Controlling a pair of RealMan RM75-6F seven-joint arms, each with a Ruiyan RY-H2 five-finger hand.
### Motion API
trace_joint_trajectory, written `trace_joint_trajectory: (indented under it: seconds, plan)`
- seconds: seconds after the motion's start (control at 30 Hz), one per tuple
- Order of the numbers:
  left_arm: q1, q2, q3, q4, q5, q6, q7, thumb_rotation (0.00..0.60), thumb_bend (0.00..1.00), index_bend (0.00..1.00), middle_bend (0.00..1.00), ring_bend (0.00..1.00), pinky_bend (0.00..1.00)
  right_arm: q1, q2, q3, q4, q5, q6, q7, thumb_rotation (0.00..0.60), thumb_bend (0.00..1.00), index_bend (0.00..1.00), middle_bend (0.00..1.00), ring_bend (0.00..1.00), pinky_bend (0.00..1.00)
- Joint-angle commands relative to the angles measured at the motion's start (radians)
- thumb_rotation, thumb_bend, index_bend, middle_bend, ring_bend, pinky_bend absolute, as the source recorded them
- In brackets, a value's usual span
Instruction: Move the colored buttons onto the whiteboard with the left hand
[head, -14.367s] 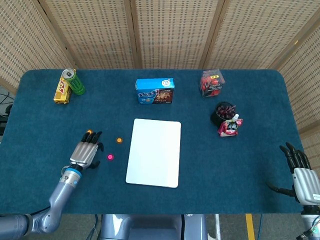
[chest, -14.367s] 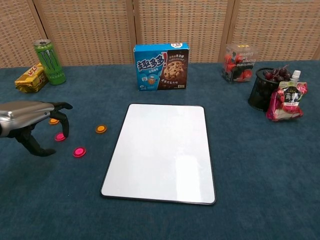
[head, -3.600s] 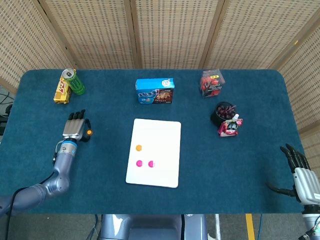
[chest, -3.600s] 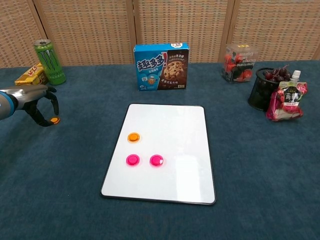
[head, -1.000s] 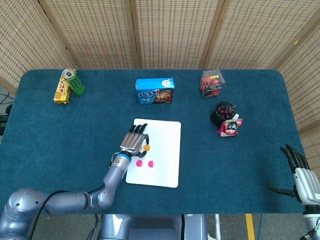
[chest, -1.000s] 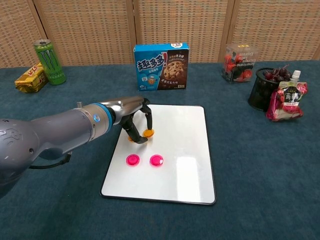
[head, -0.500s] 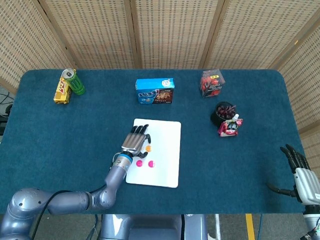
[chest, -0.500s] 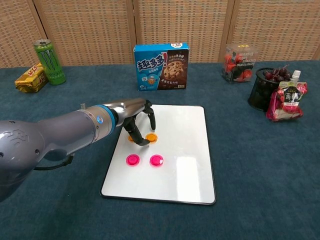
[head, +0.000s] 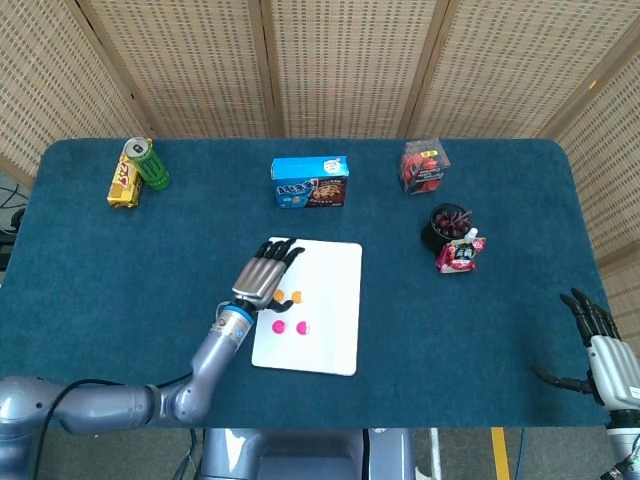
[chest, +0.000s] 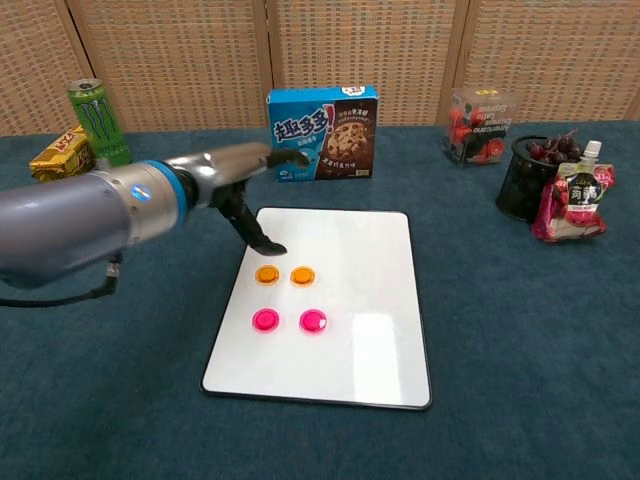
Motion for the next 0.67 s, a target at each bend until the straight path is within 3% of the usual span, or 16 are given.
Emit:
trace_joint_trajectory:
  seconds: [0.03, 0.17, 0.3, 0.47, 0.67]
  plan:
    - [0.107, 0.193, 0.061, -0.198, 0.132, 0.128, -0.012, 0.600, 0.06, 0.00, 0.00, 0.00, 0.00, -0.001, -0.001, 0.001, -0.002, 0.002, 0.001, -0.004, 0.600, 0.04, 0.00, 0.00, 0.00, 0.00]
    - [0.227, 0.357, 0.128, -0.318, 0.246, 0.236, -0.079, 0.600, 0.00, 0.00, 0.00, 0.00, 0.00, -0.001, -0.002, 0.001, -0.006, 0.003, 0.003, -0.015, 0.600, 0.04, 0.00, 0.00, 0.00, 0.00]
    - [0.374, 0.501, 0.208, -0.337, 0.395, 0.350, -0.225, 0.600, 0.00, 0.00, 0.00, 0.00, 0.00, -0.003, -0.005, 0.002, -0.012, 0.004, 0.008, -0.028, 0.600, 0.04, 0.00, 0.00, 0.00, 0.00]
    - [0.519, 0.596, 0.297, -0.281, 0.531, 0.453, -0.366, 0.600, 0.00, 0.00, 0.00, 0.00, 0.00, -0.006, -0.011, 0.006, -0.020, 0.007, 0.019, -0.049, 0.600, 0.04, 0.00, 0.00, 0.00, 0.00]
    - [0.617, 0.630, 0.338, -0.252, 0.611, 0.517, -0.469, 0.600, 0.00, 0.00, 0.00, 0.00, 0.00, -0.013, -0.023, 0.011, -0.017, 0.007, 0.040, -0.074, 0.600, 0.04, 0.00, 0.00, 0.00, 0.00]
